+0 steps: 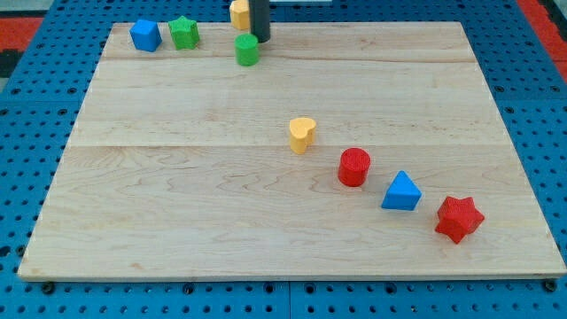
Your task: Push the green circle towards center
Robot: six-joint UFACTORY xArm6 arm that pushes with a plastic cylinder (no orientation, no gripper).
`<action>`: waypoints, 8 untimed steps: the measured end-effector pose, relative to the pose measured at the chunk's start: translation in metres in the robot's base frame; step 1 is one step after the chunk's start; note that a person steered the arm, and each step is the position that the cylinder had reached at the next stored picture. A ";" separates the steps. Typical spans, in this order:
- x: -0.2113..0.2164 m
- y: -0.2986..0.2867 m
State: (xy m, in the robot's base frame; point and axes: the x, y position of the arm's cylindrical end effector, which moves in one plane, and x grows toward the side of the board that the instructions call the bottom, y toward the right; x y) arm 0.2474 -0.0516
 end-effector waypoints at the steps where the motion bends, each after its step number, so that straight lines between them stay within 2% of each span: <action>1: 0.080 -0.002; 2: 0.035 -0.001; 3: 0.013 -0.044; 4: 0.037 -0.080; 5: 0.056 -0.019; 7: 0.027 0.005; 8: 0.060 0.012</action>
